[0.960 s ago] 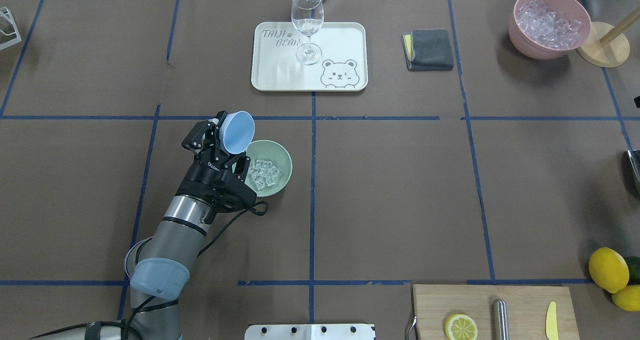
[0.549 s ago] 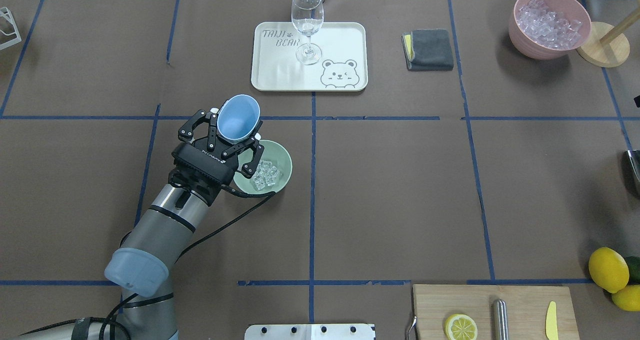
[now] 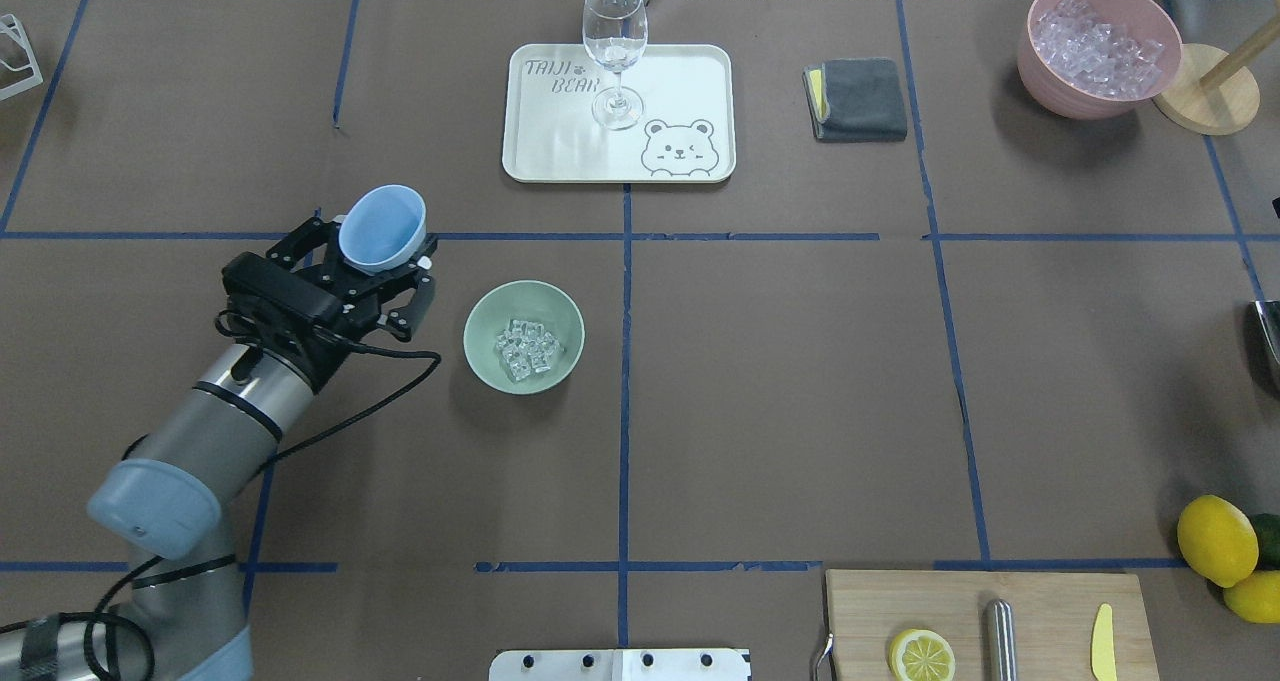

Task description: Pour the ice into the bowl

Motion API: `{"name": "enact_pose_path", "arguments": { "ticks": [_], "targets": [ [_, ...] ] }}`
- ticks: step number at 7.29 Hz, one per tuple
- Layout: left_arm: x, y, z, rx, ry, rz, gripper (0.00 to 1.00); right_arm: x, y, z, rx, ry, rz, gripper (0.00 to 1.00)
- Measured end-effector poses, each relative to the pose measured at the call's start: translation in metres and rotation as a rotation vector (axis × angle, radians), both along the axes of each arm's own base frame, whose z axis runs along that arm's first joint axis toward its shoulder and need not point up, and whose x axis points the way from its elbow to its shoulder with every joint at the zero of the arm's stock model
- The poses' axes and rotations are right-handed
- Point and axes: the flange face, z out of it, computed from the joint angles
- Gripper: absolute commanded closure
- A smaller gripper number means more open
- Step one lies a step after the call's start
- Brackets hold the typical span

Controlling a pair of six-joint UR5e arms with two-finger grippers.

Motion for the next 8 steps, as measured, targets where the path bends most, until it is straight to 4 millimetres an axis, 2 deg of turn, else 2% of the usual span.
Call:
{"name": "enact_pose_path", "arguments": {
  "ticks": [2, 4, 6, 7, 8],
  "targets": [
    [-0.064, -0.01, 0.082, -0.105, 0.003, 0.014, 1.0, 0.001, 0.007, 0.003, -0.006, 0.001, 0.0, 0.0],
    [-0.117, 0.001, 0.153, -0.204, 0.062, 0.015, 1.0, 0.002, 0.01, 0.004, -0.01, 0.002, 0.003, 0.0],
    [-0.148, 0.011, 0.225, -0.236, 0.144, -0.035, 1.0, 0.003, 0.01, 0.004, -0.011, 0.001, 0.005, 0.0],
    [-0.158, 0.012, 0.247, -0.233, 0.163, -0.095, 1.0, 0.003, 0.01, 0.004, -0.011, 0.001, 0.006, 0.0],
    [-0.166, 0.012, 0.26, -0.229, 0.167, -0.154, 1.0, 0.003, 0.01, 0.003, -0.011, 0.001, 0.006, 0.0]
  ]
}}
